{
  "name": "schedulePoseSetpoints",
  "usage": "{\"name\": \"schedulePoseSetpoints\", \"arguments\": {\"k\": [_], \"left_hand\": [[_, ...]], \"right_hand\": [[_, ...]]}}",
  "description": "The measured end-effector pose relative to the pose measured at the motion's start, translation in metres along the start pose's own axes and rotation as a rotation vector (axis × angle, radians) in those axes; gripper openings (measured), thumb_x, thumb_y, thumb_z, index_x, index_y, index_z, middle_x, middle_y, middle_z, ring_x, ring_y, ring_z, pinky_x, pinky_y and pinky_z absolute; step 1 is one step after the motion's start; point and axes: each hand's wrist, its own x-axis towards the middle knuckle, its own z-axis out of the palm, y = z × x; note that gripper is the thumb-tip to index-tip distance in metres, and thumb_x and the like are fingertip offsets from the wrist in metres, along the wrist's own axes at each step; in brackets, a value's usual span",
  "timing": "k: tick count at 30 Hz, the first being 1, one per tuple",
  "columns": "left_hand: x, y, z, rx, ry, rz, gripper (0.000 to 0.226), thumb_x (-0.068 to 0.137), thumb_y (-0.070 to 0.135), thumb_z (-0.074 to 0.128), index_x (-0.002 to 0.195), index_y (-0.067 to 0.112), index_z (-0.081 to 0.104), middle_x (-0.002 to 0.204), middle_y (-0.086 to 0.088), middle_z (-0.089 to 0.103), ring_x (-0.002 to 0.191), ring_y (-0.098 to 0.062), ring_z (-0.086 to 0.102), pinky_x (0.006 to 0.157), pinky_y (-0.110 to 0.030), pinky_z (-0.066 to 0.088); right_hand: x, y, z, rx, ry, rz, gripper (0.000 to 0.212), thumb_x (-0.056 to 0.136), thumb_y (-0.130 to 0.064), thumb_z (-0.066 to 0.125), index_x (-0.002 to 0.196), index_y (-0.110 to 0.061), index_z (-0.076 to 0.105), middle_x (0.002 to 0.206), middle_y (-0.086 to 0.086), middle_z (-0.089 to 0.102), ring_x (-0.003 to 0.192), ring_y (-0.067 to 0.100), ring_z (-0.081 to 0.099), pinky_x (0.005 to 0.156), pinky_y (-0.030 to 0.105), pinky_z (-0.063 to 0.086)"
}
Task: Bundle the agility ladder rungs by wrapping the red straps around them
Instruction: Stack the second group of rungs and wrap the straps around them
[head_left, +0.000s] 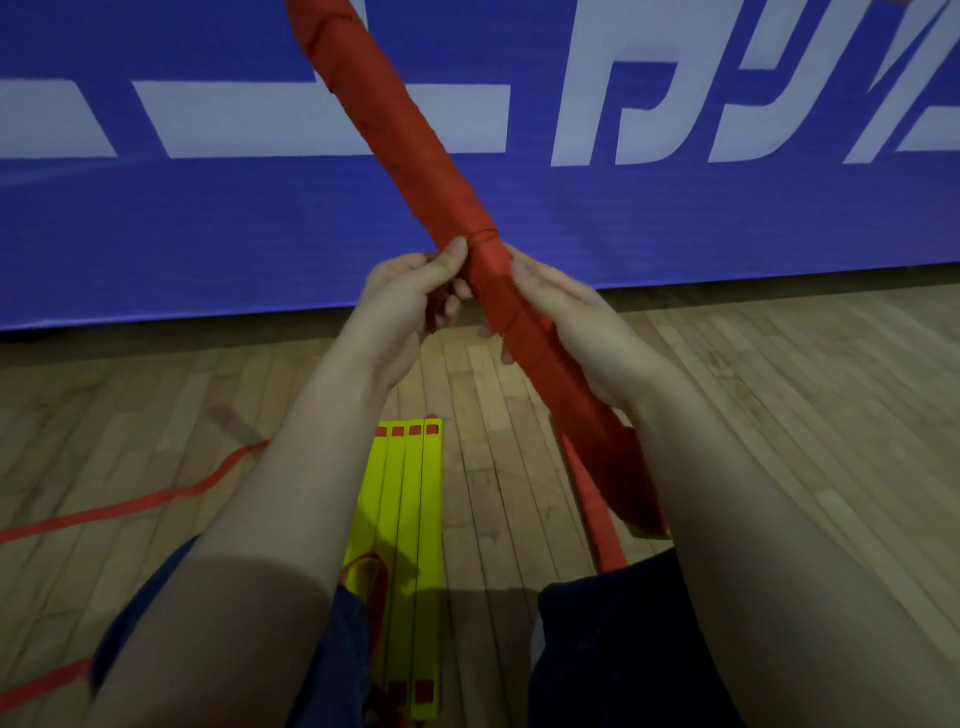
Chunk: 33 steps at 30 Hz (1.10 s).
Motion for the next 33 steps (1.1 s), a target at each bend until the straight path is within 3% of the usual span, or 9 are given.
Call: {"name": "schedulePoseSetpoints", "arguments": {"k": [3,5,8,17,21,23,25,29,33], "left_hand": [[0.001,-0.001,-0.004,0.112,-0.08,-0.015,0.02,0.094,-0.003,0.047,0.084,0.005,0.062,0.062,0.004,0.066,0.052,-0.004,0.056,0.049,-0.016,0.04],[0.0,0.0,-0.005,0.22,-0.063,0.002,0.019,0.093,-0.005,0.048,0.085,0.003,0.062,0.063,0.002,0.069,0.051,-0.005,0.06,0.047,-0.016,0.041],[0.001,0.001,-0.003,0.308,0.006,0.014,0.012,0.09,-0.003,0.053,0.087,-0.004,0.064,0.061,-0.001,0.071,0.048,-0.008,0.064,0.041,-0.016,0.042],[0.0,-0.002,-0.004,0.191,0.12,0.009,0.009,0.086,0.002,0.06,0.082,0.003,0.069,0.066,-0.006,0.072,0.058,-0.011,0.067,0.052,-0.018,0.049],[0.004,-0.009,0.001,0.035,0.075,-0.143,0.013,0.089,0.005,0.056,0.085,0.011,0.067,0.084,-0.009,0.067,0.079,-0.019,0.064,0.065,-0.027,0.053],[0.004,-0.014,0.007,-0.13,0.016,-0.223,0.016,0.087,0.004,0.051,0.077,0.012,0.061,0.077,-0.006,0.064,0.077,-0.019,0.062,0.072,-0.032,0.054],[0.004,-0.019,0.015,-0.266,-0.013,-0.255,0.011,0.087,0.011,0.052,0.077,0.012,0.058,0.067,0.0,0.062,0.073,-0.016,0.062,0.077,-0.035,0.054],[0.016,-0.037,0.028,-0.206,0.097,-0.227,0.019,0.092,0.029,0.06,0.097,0.011,0.06,0.085,-0.006,0.068,0.077,-0.016,0.067,0.068,-0.026,0.055],[0.029,-0.053,0.036,-0.192,0.166,-0.205,0.018,0.096,0.022,0.055,0.083,0.009,0.059,0.079,-0.006,0.068,0.069,-0.015,0.065,0.069,-0.028,0.053]], "right_hand": [[0.004,0.006,-0.006,-0.04,0.123,0.019,0.031,0.098,-0.026,0.054,0.129,-0.026,0.057,0.085,0.006,0.063,0.066,0.019,0.055,0.054,0.02,0.046],[0.007,0.014,-0.008,-0.14,0.159,0.048,0.043,0.096,-0.031,0.058,0.135,-0.013,0.054,0.09,0.005,0.063,0.07,0.014,0.057,0.06,0.022,0.044],[0.008,0.02,-0.003,-0.23,0.162,-0.032,0.041,0.093,-0.031,0.061,0.117,0.002,0.062,0.086,0.009,0.058,0.077,0.014,0.05,0.069,0.026,0.037],[0.013,0.024,0.007,-0.273,0.241,-0.108,0.01,0.088,-0.029,0.067,0.096,-0.024,0.068,0.09,0.0,0.071,0.078,0.009,0.064,0.077,0.031,0.052],[0.018,0.03,0.004,-0.321,0.339,-0.071,0.057,0.064,-0.051,0.072,0.109,-0.018,0.067,0.107,0.009,0.068,0.094,0.02,0.067,0.089,0.045,0.054],[0.018,0.032,0.001,-0.401,0.379,-0.061,0.067,0.058,-0.054,0.074,0.113,-0.016,0.066,0.109,0.008,0.065,0.097,0.02,0.066,0.089,0.045,0.053],[0.017,0.033,-0.002,-0.49,0.397,-0.055,0.052,0.066,-0.042,0.077,0.108,-0.013,0.068,0.105,0.009,0.061,0.097,0.021,0.063,0.089,0.043,0.051],[0.017,0.04,-0.005,-0.638,0.408,-0.074,0.026,0.074,-0.026,0.077,0.094,-0.012,0.071,0.087,0.001,0.045,0.081,0.017,0.055,0.071,0.021,0.044],[0.025,0.047,-0.012,-0.646,0.378,-0.017,0.034,0.07,-0.03,0.078,0.099,-0.014,0.069,0.096,0.003,0.049,0.077,0.008,0.052,0.065,0.013,0.041]]}}
